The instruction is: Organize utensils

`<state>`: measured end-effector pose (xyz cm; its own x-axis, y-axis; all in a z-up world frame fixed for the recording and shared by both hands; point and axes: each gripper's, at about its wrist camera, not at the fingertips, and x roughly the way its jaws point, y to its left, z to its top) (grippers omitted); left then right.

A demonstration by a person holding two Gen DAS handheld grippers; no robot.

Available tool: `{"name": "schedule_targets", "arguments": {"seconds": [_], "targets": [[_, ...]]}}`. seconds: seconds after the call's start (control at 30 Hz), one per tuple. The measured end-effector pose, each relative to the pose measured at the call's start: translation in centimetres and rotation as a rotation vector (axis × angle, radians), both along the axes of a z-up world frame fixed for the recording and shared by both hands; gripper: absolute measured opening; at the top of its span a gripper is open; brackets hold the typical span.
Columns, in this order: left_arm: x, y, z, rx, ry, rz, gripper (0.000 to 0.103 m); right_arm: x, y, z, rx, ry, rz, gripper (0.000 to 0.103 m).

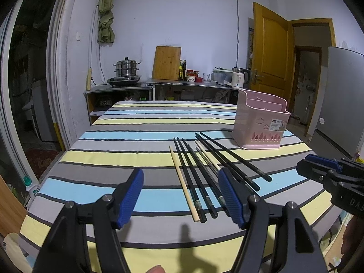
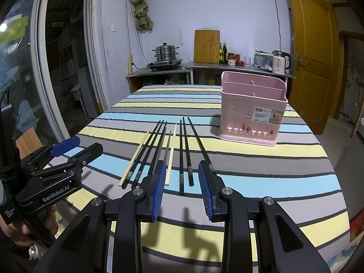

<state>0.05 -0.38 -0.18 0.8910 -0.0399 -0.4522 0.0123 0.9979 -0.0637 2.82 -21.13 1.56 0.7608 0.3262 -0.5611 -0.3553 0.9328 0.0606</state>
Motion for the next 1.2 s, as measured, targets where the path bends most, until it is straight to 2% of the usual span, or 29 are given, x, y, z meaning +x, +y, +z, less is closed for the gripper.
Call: {"name": "schedule_targets", "arguments": {"seconds": [1.2], "targets": [[-0.11, -0.33, 0.5, -0.007, 0.002, -0.01, 0.07, 0.07, -0.25, 0.42, 0.0, 0.003, -0.002, 0.031]]}}
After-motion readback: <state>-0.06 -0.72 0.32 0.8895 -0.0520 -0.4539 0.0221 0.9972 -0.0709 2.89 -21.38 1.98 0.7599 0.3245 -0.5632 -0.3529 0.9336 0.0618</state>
